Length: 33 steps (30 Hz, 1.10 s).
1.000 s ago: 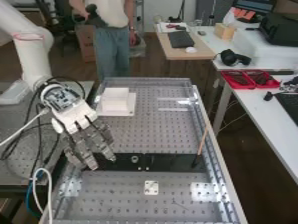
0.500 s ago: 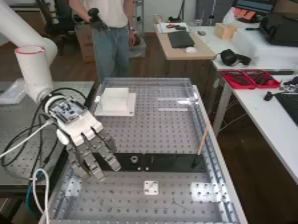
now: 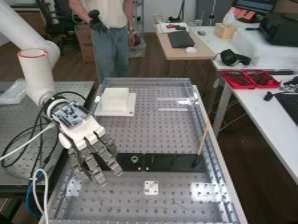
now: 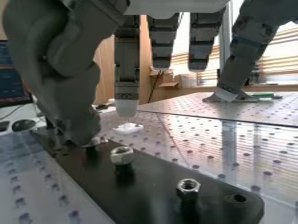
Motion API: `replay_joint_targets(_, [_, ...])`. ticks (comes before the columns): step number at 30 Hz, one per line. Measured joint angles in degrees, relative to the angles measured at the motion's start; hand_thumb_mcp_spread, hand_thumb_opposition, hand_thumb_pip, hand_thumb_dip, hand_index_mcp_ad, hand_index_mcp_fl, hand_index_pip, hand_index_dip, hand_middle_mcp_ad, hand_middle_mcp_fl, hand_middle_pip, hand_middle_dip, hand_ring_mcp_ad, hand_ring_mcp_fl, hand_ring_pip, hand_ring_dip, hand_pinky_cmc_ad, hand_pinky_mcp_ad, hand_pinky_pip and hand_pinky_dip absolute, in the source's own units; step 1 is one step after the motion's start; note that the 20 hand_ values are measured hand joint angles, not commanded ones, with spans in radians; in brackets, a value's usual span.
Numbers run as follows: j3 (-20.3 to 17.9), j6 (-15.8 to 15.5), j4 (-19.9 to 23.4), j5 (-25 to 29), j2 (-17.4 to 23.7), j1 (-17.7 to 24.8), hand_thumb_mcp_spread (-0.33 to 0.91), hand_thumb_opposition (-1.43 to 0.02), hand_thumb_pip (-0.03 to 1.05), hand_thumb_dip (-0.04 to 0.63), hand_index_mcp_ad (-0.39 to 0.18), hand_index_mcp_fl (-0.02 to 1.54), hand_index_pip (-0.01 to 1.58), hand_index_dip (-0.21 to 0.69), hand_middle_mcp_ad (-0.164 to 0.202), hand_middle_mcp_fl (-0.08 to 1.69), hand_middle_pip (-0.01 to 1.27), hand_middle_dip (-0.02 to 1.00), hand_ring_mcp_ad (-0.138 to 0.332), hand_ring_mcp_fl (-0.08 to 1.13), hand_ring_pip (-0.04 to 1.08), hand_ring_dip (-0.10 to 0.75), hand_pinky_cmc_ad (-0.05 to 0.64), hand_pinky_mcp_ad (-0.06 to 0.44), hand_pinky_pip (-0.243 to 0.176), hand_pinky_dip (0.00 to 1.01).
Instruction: Grab the larger nut and place it in the white container
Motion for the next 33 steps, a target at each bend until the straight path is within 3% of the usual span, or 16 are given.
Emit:
replay_joint_targets(16, [-0.31, -0.19, 3.35, 0.48, -2.58, -0.15, 0.28, -0.88, 0.73, 0.253, -0.063, 0.01, 1.54, 0.133, 0.072, 0.01, 0.13, 0.28, 0.176, 0.00, 0.24, 0.164, 0.429, 0.360, -0.089, 0.86])
replay_joint_targets(21, [-0.27, -0.01, 3.50, -0.11, -2.98, -0.56, 0.28, -0.90, 0.73, 0.253, -0.063, 0.01, 1.54, 0.131, 0.073, 0.00, 0.13, 0.27, 0.178, 0.00, 0.26, 0.154, 0.429, 0.360, -0.089, 0.89])
replay_joint_targets(24, [-0.22, -0.07, 3.51, -0.24, -3.12, -0.67, 0.28, -0.90, 0.80, 0.253, -0.063, 0.01, 1.54, 0.131, 0.073, 0.00, 0.13, 0.27, 0.178, 0.00, 0.26, 0.154, 0.431, 0.358, -0.089, 0.89])
replay_joint_targets(33, [-0.18, -0.48, 3.82, -0.72, -3.39, -1.11, 0.28, -0.90, 0.79, 0.265, -0.063, 0.01, 1.54, 0.106, 0.073, 0.00, 0.13, 0.26, 0.176, 0.00, 0.26, 0.140, 0.421, 0.351, -0.089, 0.91])
